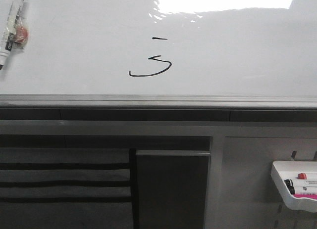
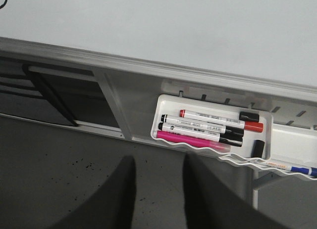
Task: Write number 3 on whiteboard
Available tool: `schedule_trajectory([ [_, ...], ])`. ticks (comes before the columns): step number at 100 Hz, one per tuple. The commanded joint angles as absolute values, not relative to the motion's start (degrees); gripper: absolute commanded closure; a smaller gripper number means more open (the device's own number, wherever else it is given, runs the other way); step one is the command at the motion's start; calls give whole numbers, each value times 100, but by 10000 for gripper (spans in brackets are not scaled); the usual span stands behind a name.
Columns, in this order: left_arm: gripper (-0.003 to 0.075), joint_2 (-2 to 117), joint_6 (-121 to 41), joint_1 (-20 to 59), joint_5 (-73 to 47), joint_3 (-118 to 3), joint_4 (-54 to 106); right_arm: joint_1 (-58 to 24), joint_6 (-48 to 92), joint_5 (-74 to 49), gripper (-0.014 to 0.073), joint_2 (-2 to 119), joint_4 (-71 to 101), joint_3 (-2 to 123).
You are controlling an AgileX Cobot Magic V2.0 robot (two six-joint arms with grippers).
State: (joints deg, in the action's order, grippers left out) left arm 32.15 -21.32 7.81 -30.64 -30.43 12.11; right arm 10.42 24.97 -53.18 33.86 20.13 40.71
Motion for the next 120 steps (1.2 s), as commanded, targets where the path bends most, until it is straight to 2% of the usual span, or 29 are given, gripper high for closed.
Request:
schedule_trajectory([
  [1, 608, 3157, -2063, 780, -2436, -3031, 1308, 1012, 2460, -4862, 529, 3388, 2024, 4130],
  [9, 743, 3157, -2063, 780, -2352, -2960, 1308, 1012, 2440, -4708, 662, 3388, 2035, 4039],
  [68, 741, 3121, -2063, 780, -2296, -2906, 1392, 1012, 2430, -4503, 656, 3388, 2086, 3842],
  [89, 741, 1709, -2063, 713, -1815, -2233, 1355, 1012, 2430, -4503, 656, 3388, 2086, 3842],
  [104, 741, 682, -2063, 612, -909, -1432, 1383, 1012, 2430, -4503, 656, 3388, 2086, 3842],
  [120, 741, 86, -1778, 564, 218, -439, 1628, 1012, 2430, -4503, 656, 3388, 2086, 3842],
])
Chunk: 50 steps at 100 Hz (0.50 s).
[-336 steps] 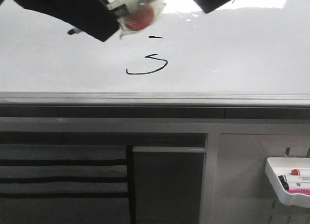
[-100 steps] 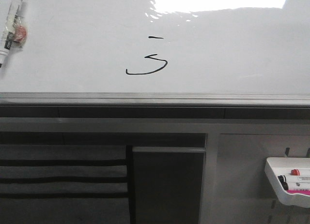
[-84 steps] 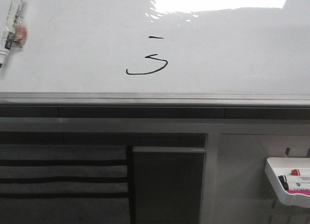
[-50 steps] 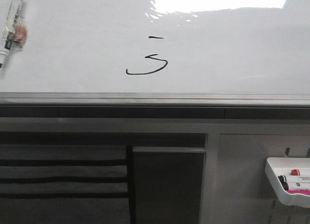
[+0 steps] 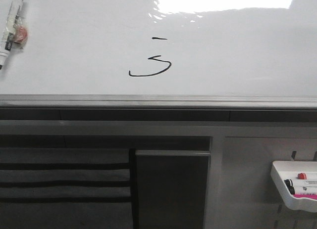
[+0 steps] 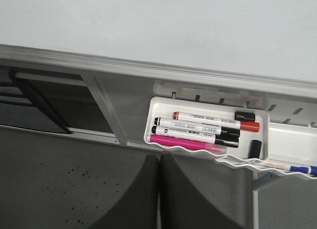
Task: Write number 3 on whiteboard
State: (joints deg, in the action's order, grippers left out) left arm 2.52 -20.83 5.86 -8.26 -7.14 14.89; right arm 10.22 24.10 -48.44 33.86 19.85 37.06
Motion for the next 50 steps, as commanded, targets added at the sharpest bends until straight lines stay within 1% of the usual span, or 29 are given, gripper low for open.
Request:
schedule_trajectory([
  [1, 741, 42, -1664, 564, 277, -405, 1571, 1012, 2430, -4503, 656, 3388, 2086, 3842],
  [17, 741, -181, -458, 552, 540, 82, 458, 1012, 2430, -4515, 656, 3388, 2086, 3842],
  [50, 741, -181, -431, 505, 579, 66, 368, 1012, 2430, -4538, 656, 3388, 2086, 3842],
])
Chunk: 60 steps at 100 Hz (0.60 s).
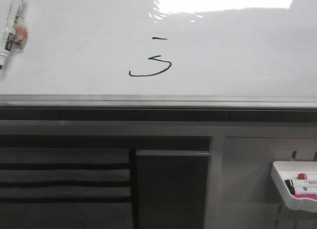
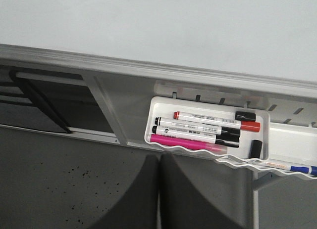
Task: Write number 3 on whiteboard
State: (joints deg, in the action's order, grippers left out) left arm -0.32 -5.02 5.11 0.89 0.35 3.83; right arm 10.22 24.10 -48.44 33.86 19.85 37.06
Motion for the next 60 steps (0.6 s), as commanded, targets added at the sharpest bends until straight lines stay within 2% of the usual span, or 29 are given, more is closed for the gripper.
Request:
schedule_trajectory([
  [1, 741, -181, -431, 505, 579, 66, 368, 1012, 2430, -4538, 656, 3388, 2086, 3842],
  [38, 741, -181, -431, 505, 579, 66, 368, 1012, 2430, -4538, 656, 3388, 2086, 3842],
  [51, 741, -181, -431, 505, 579, 66, 368, 665, 2430, -4491, 656, 2999, 2105, 3725],
  [60, 741, -181, -431, 505, 579, 66, 368, 197, 2430, -3959, 656, 2521, 2037, 3339],
])
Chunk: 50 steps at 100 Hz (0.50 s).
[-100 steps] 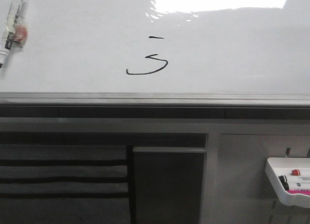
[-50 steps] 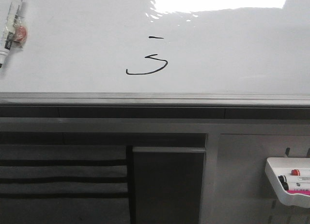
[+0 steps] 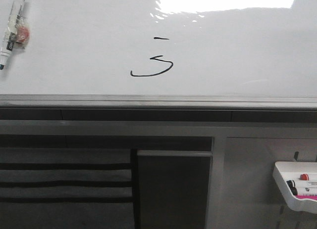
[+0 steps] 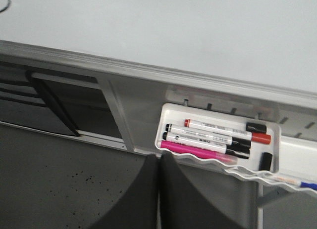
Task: Write number 3 on whiteboard
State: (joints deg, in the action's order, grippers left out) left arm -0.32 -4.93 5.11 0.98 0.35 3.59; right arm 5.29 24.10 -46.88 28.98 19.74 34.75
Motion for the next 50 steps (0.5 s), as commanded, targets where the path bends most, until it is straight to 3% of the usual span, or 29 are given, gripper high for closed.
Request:
schedule_trajectory([
  [1, 741, -181, -431, 505, 579, 66, 368, 172, 2430, -3823, 656, 2475, 2036, 3251],
  [25, 741, -181, -431, 505, 569, 66, 368, -45, 2430, -1262, 656, 942, 2413, 1149],
  [50, 741, -181, -431, 505, 569, 66, 368, 132, 2430, -313, 656, -135, 2704, -179],
])
